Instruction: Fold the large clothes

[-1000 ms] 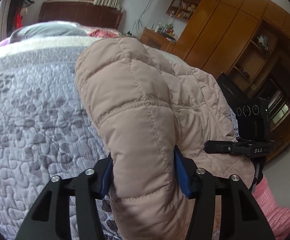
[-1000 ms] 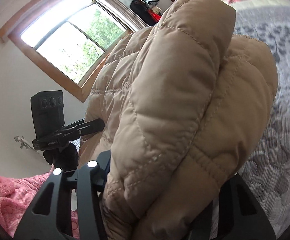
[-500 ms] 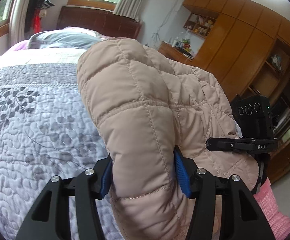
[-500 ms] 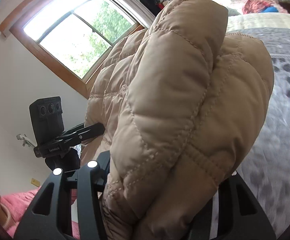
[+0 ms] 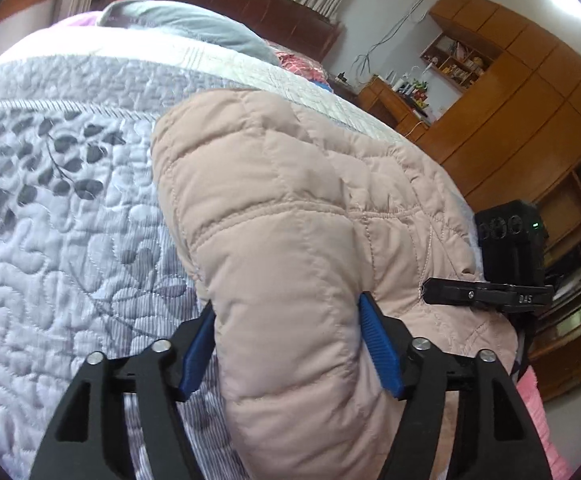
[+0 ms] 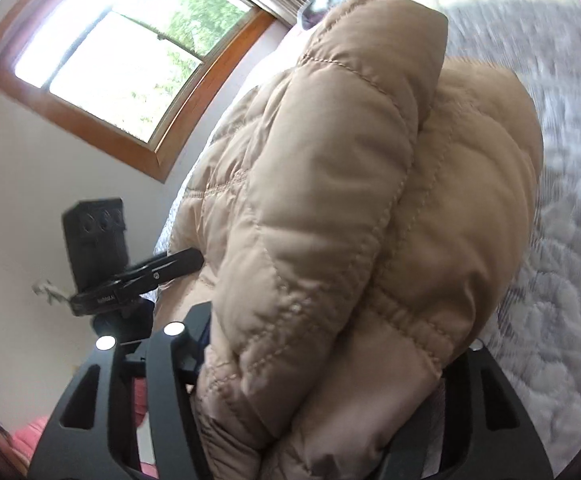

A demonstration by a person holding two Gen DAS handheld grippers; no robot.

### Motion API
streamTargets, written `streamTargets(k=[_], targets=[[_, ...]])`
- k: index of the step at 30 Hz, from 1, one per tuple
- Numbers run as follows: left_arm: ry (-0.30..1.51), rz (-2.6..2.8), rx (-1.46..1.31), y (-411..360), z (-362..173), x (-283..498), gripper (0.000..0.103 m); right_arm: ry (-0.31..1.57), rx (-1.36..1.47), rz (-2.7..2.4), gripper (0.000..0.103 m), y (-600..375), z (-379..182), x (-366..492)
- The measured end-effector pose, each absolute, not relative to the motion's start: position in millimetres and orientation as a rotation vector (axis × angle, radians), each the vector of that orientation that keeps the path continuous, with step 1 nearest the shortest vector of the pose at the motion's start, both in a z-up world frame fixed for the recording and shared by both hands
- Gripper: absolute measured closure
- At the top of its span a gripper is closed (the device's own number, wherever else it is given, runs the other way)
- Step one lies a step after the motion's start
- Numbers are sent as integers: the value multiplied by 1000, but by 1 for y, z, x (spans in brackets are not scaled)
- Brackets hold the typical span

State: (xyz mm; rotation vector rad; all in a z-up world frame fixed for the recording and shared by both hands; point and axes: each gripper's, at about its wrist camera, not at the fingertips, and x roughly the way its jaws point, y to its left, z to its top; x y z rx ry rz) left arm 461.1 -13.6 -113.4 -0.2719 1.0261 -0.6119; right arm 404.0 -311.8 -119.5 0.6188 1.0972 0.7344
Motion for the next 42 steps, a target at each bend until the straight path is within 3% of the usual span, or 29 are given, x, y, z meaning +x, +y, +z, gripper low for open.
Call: streamTargets(k=[3,9,18,25,30,32,33,38,42], targets=[[1021,-623,-275,-12,-113,460,29,1108,654,725,34,-327,-125,394],[992,-556,-200,-2,-88,431,28,1071,540,586,27,-361,-87,339],[904,-485,-76,9,-68,352,27,993,413,460,27,-389,-60,226],[936,-426,4,1,-101,354,24,1100,435,334,27,-382,-104,208],[940,-355,21,5,-80,340,25,1049,325,222,28,-365,-68,182],[920,-309,48,5,-67,327,24,1027,273,168,20,-356,-51,166],[912,-290,57,5,-60,320,22,1009,243,136,10,-350,-40,151],[852,-226,72,4,-35,277,9,944,172,32,6,-313,-11,114],[824,-203,94,1,-23,248,7,911,154,-40,5,-280,-2,96]])
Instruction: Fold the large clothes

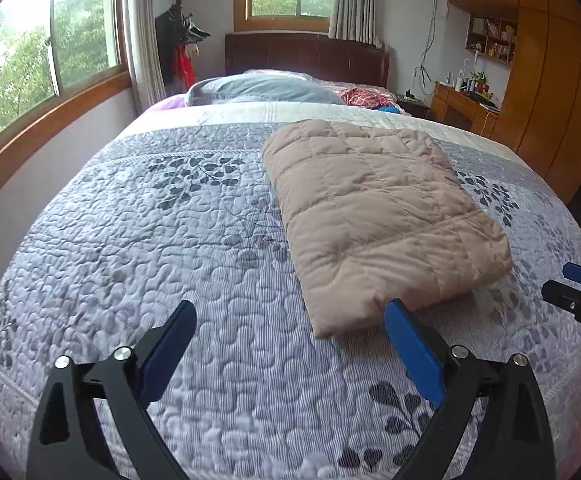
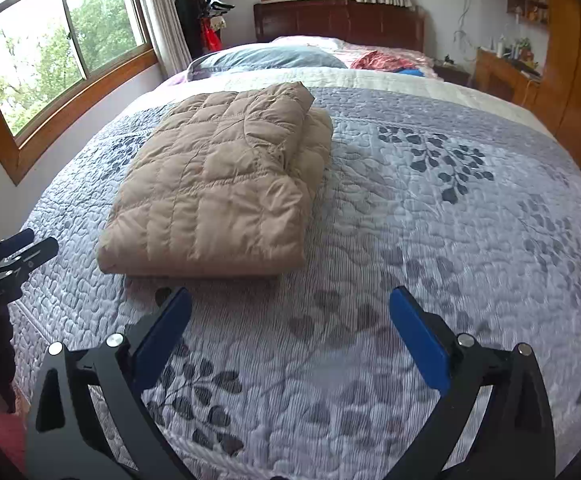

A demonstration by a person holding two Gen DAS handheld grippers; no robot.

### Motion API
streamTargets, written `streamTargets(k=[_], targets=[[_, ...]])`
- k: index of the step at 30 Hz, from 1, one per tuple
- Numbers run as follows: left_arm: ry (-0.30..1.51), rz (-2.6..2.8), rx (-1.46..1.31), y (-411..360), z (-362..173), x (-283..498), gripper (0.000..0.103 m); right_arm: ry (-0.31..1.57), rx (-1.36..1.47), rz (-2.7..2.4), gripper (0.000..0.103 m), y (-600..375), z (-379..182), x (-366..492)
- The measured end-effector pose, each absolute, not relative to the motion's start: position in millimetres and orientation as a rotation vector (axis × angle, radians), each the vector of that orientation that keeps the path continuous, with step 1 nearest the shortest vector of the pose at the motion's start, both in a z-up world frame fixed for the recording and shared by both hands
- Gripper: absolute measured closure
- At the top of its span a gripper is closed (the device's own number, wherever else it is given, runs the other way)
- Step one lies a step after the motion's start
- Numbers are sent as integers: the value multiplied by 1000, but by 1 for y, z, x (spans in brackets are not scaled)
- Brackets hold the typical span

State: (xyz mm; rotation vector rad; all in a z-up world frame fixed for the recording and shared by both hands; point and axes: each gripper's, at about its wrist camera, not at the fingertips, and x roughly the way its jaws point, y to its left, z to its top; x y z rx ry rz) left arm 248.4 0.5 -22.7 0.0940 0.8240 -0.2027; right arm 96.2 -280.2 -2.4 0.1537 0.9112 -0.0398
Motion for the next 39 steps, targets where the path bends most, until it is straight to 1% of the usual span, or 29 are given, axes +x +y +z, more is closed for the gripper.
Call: streamTargets(k=[7,14,28,39], targets=[[783,-151,126,4,-8,204,5,918,169,-97,4,-259,3,79],[754,-148,130,10,4,169,4,879,166,-94,4,-246,18,49],[720,-154,149,9,11,132,4,858,167,-64,4,-227,20,15],[722,-164,141,10,9,124,4,856,164,-71,4,-222,19,10]])
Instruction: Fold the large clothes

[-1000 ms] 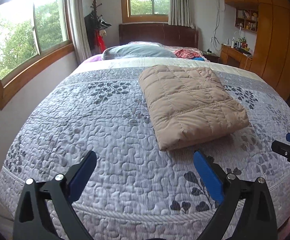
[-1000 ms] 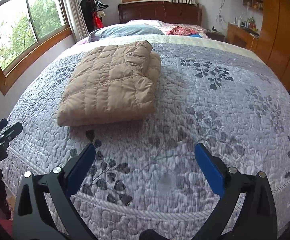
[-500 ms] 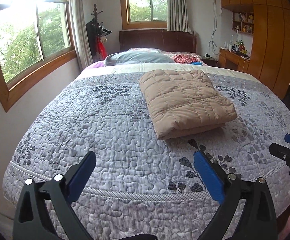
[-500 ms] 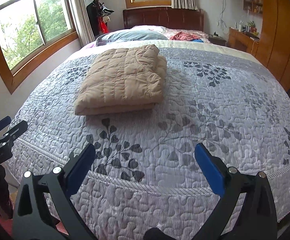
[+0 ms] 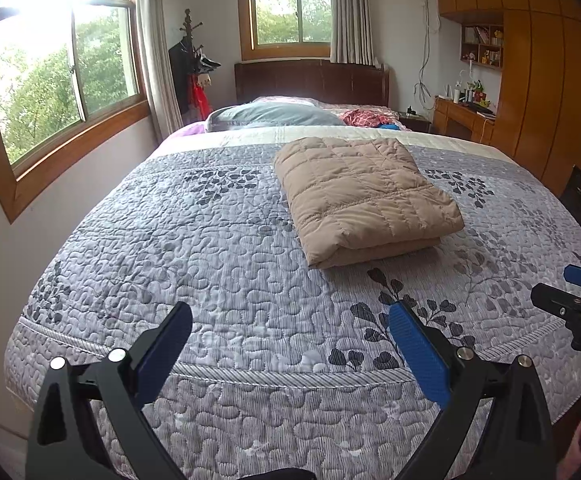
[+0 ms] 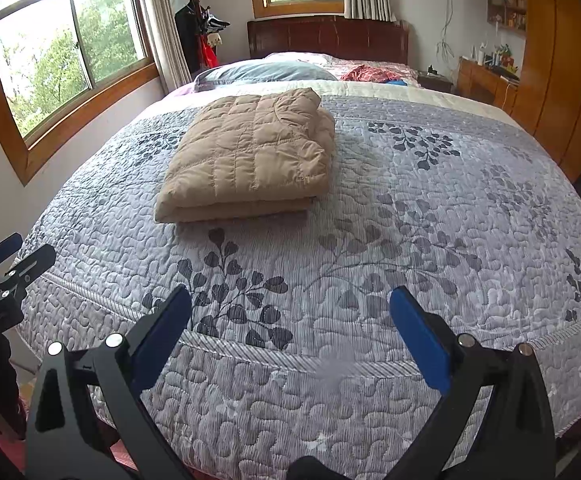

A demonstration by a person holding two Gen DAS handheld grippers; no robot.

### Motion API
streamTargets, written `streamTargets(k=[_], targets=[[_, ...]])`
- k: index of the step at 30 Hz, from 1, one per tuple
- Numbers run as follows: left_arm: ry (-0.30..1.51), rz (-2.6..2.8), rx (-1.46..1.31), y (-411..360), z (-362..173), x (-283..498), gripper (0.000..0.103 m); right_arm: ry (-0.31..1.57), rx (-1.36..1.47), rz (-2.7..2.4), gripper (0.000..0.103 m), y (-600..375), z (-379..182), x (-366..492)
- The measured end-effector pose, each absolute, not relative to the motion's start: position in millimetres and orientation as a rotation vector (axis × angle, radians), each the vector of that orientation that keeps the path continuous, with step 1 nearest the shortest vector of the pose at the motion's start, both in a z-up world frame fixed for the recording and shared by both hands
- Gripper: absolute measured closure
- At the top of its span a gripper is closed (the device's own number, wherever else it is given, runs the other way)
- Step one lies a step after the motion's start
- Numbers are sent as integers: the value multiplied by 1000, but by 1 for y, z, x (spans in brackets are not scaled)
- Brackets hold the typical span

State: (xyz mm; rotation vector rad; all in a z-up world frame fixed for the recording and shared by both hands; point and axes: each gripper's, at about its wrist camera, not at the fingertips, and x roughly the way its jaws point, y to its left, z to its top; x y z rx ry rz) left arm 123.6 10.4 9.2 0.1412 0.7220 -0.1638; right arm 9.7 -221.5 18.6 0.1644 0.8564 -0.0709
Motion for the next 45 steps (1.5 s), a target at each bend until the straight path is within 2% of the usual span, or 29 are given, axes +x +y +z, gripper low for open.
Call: streamTargets(k=[45], targets=[[753,-191,143,11,1,133,4,872,143,-55,4,-219,15,15]])
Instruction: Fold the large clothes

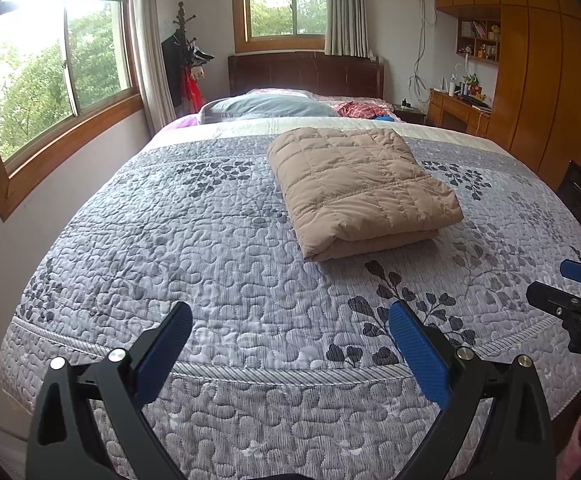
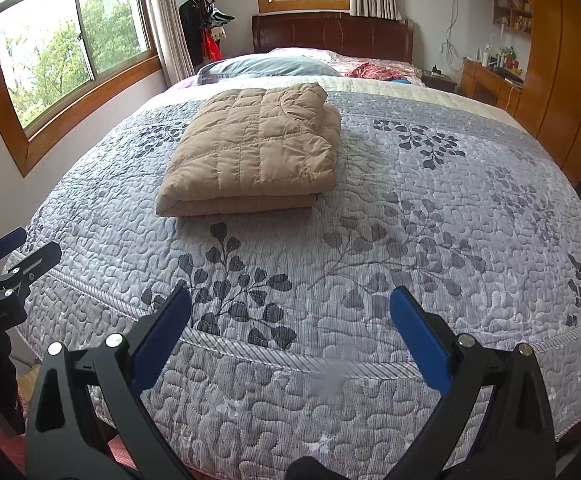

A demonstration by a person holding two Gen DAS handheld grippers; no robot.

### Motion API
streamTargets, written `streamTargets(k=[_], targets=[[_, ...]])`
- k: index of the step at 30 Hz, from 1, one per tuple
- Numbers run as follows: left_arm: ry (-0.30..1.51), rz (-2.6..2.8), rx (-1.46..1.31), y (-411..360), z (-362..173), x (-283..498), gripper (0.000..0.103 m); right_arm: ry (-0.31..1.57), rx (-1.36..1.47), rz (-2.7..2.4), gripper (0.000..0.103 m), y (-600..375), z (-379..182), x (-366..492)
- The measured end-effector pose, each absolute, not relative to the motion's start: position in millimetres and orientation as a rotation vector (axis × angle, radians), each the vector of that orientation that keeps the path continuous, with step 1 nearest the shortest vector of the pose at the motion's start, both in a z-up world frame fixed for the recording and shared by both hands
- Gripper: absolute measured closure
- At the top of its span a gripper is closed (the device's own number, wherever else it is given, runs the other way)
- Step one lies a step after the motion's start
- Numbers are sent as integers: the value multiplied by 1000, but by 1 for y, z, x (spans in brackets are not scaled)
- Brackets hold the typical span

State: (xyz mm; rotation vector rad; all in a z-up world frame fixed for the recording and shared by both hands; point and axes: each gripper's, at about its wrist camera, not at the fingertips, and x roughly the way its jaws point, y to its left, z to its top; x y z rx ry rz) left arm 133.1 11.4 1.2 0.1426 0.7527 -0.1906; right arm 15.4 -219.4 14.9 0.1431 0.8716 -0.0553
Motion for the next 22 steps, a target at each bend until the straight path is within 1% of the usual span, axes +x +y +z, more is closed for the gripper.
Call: streamTargets(k=[22], targets=[[748,-195,157,10,0,135,4,879,141,-47,4,-221,13,20]])
